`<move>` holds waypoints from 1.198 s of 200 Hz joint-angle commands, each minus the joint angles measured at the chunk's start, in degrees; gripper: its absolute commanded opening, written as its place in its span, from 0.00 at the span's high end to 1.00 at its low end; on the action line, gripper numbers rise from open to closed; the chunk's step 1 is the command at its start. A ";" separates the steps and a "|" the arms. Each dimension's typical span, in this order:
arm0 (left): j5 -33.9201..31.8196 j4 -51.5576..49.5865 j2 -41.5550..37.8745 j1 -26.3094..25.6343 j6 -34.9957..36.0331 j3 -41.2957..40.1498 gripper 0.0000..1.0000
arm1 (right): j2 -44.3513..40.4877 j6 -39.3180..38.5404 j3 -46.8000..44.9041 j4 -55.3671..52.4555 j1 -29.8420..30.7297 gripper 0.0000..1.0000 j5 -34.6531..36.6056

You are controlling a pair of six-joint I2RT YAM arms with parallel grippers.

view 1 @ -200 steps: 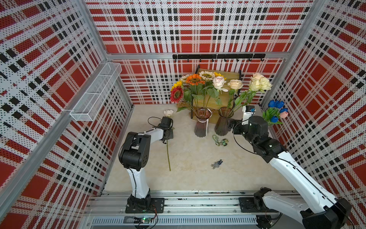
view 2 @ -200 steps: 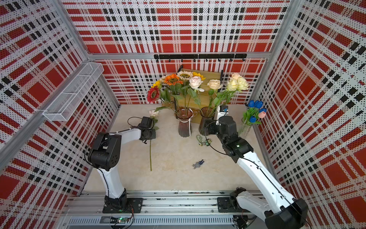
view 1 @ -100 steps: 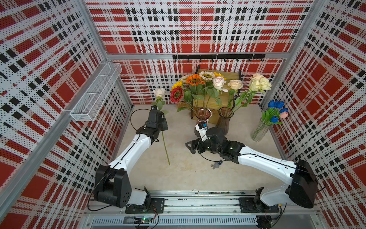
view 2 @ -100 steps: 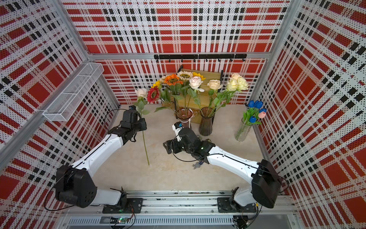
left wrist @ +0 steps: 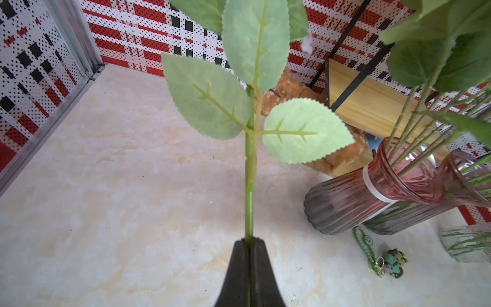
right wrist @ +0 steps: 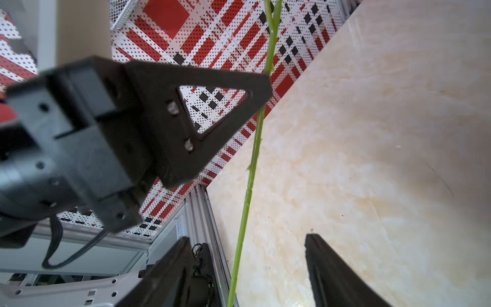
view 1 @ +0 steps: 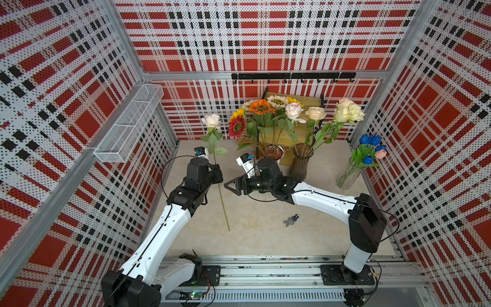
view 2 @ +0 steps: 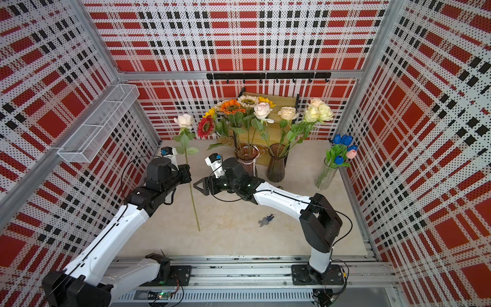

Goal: Arrange the flowers in different vases according to their variety
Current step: Pick up the flower at the center of the board.

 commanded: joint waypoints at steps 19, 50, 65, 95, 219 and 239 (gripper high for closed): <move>2.47 0.36 -3.32 -0.27 -2.80 -1.78 1.00 | 4.22 1.01 4.36 2.91 0.04 0.36 -3.89; 4.34 0.39 -4.45 -0.36 -4.90 -2.26 1.00 | 6.90 1.84 7.24 3.04 0.10 0.40 -5.02; 4.46 0.40 -5.04 -0.57 -5.33 -2.60 1.00 | 7.78 2.56 7.96 3.90 0.12 0.44 -5.69; 5.32 0.49 -6.24 -0.71 -6.35 -3.43 1.00 | 9.06 3.12 9.37 4.32 0.08 0.55 -6.18; 2.84 -0.54 -9.51 0.11 -7.82 -3.14 0.34 | 11.86 3.69 16.26 2.34 0.43 1.00 -7.41; 1.71 -2.37 -11.44 4.21 -9.06 -3.11 0.13 | 11.44 1.82 17.57 -0.43 0.63 1.00 -5.80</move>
